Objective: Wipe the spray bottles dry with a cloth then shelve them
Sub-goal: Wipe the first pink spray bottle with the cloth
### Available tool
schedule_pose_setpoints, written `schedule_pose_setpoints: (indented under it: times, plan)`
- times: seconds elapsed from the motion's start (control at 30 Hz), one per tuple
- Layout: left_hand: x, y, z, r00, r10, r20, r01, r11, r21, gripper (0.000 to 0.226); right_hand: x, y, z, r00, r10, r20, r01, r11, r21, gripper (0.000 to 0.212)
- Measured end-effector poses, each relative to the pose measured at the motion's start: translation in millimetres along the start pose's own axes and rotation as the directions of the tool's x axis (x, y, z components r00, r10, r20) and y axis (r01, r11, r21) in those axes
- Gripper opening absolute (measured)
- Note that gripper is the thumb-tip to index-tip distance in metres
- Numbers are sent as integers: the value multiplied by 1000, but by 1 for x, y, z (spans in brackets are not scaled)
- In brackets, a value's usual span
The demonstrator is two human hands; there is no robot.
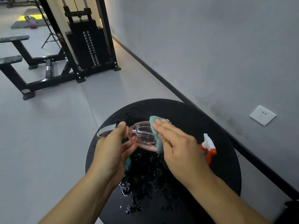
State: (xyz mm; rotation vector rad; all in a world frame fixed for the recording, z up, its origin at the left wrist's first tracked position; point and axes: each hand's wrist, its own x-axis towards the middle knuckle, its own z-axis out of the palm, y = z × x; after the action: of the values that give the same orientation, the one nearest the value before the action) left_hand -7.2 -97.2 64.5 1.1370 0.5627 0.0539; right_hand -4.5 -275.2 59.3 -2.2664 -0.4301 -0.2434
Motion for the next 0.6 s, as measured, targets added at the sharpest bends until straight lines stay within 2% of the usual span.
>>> schedule_pose_setpoints:
  times: [0.33, 0.5, 0.6]
  plan:
    - [7, -3, -6, 1000, 8, -29, -7, 1000, 25, 19, 3, -2, -15, 968, -14, 252, 40, 994, -100, 58]
    - [5, -3, -4, 999, 36, -35, -34, 997, 63, 27, 1, 4, -5, 989, -20, 149, 39, 991, -125, 51]
    - [3, -3, -2, 998, 47, -38, -45, 997, 61, 22, -2, 6, 0, 997, -47, 64, 55, 989, -138, 44]
